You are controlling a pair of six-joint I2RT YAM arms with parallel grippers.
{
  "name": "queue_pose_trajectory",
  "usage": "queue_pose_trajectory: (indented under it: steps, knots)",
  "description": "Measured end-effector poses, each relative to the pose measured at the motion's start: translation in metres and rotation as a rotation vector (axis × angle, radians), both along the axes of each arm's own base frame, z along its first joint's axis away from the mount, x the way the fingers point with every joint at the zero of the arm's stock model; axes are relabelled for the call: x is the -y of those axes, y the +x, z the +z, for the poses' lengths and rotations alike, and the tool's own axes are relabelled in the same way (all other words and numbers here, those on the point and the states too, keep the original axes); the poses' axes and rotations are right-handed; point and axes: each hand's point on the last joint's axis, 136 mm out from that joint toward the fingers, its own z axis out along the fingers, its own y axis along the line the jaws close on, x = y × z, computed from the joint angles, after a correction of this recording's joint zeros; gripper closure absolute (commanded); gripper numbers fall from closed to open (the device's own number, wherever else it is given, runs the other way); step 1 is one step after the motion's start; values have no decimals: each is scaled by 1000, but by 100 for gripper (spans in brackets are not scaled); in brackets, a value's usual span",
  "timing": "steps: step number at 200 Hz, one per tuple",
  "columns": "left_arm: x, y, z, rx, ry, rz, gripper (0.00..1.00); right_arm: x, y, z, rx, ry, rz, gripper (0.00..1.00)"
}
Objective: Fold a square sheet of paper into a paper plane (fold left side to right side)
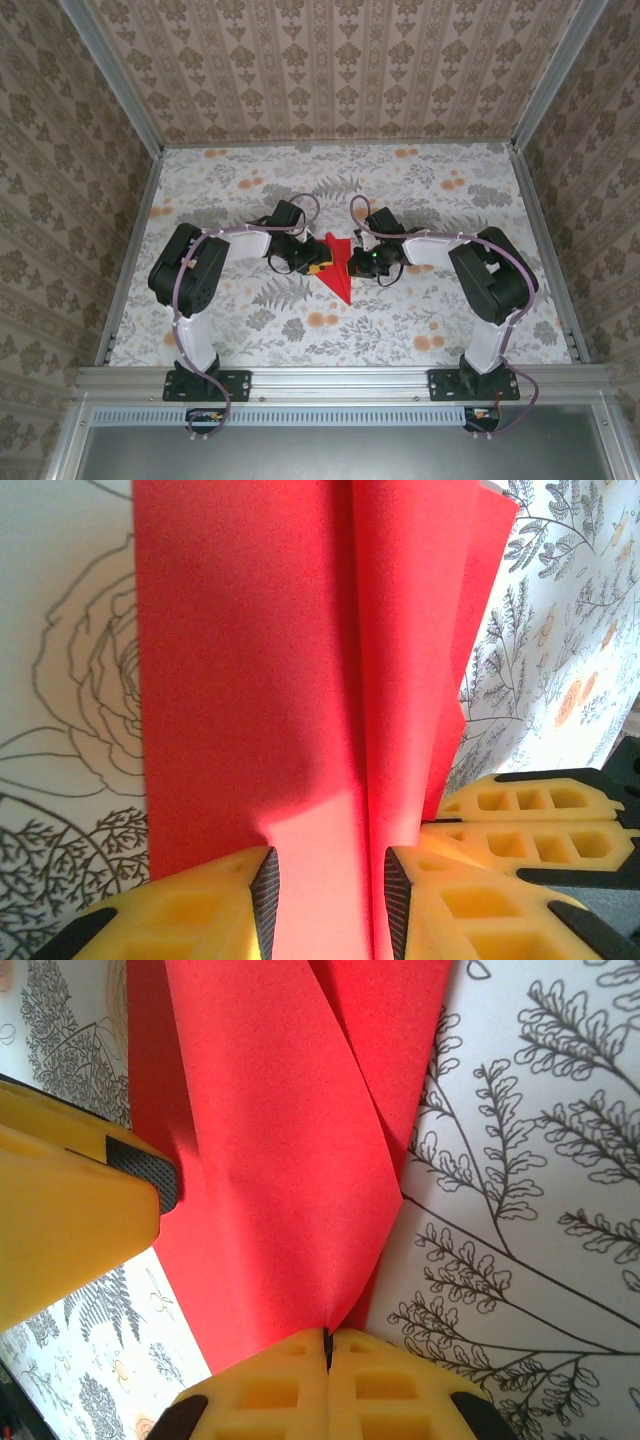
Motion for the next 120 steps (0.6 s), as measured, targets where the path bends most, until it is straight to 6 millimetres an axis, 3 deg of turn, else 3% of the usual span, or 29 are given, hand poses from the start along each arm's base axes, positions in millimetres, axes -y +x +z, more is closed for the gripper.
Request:
queue_pose_trajectory:
  steps: [92,120]
  knots:
    - [0,2,2,6,6,-3,59,-2,4,-2,6,-13,30,100]
    - [-1,6,13,29,14,-11,59,-2,3,-3,11,-15,39,100]
